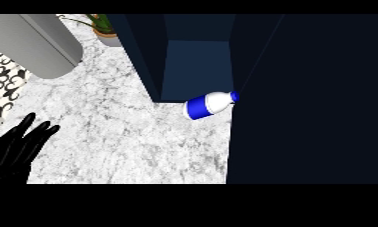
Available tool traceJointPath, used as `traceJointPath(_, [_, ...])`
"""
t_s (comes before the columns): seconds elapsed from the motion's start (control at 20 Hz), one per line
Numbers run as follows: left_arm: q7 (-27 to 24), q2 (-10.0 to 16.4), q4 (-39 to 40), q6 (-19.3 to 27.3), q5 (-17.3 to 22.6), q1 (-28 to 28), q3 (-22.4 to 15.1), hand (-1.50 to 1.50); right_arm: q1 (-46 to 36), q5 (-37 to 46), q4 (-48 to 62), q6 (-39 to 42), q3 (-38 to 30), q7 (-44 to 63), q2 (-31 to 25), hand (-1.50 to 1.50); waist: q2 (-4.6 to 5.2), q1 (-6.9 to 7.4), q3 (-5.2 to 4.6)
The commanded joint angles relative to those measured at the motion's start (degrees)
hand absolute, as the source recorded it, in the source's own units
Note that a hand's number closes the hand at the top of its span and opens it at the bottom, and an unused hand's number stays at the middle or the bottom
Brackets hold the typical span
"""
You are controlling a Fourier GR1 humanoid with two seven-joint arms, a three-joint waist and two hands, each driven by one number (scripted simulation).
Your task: Pick up the bottled water, place it into the cabinet and close the cabinet
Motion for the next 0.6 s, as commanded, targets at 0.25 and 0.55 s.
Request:
traceJointPath(0.25, [0.5,4.0,-0.9,-4.8,5.5,4.0,6.0,-1.5,-8.7,10.1,-14.9,-4.4,7.6,9.8,-2.9,1.5,-0.24,1.52,-0.45])
traceJointPath(0.55, [0.4,5.9,-0.6,-7.9,7.5,6.4,8.5,-1.5,-17.3,12.7,-12.4,-7.4,14.1,14.8,-2.4,1.5,-0.65,1.63,-0.55])
